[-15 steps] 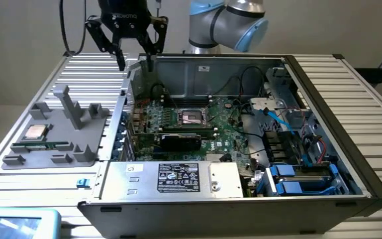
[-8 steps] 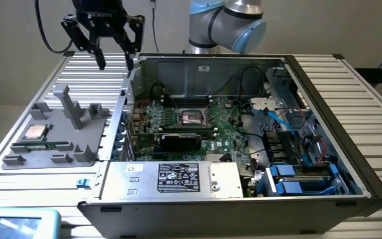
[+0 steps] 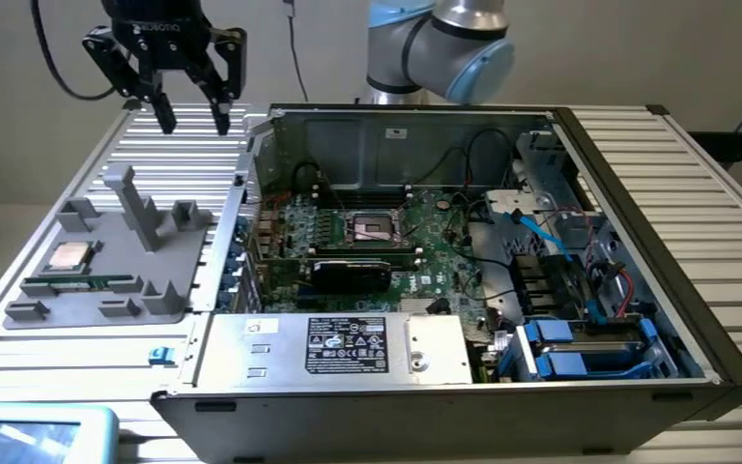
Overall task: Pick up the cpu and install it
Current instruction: 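Reach for the cpu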
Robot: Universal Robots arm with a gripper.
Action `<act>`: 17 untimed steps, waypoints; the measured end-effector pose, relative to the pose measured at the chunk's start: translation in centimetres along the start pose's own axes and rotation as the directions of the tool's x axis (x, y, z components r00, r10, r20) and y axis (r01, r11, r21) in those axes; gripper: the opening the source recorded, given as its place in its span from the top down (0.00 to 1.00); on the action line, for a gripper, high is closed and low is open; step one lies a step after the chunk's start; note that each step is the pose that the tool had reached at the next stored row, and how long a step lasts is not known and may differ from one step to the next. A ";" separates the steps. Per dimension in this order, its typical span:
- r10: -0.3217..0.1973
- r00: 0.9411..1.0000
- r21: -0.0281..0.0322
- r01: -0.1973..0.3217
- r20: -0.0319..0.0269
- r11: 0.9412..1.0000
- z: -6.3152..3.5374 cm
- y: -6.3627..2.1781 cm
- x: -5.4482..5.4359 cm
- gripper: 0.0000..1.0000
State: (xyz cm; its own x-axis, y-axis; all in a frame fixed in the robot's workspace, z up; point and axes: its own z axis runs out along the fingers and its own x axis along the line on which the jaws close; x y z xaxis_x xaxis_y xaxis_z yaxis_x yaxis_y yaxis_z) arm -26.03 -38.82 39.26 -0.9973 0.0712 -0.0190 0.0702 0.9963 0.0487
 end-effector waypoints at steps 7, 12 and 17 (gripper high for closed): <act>0.000 1.000 0.000 0.000 0.000 1.000 -0.05 0.12 3.2 0.38; 0.000 1.000 0.000 0.000 0.000 1.000 -0.09 0.22 5.5 0.38; 0.000 1.000 0.000 0.000 0.000 1.000 -0.13 0.32 7.8 0.38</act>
State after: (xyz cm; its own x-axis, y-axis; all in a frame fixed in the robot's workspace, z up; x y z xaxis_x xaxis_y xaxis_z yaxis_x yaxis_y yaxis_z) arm -33.77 -37.95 39.26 -0.9973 0.0712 -0.0189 0.0702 0.9963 0.0487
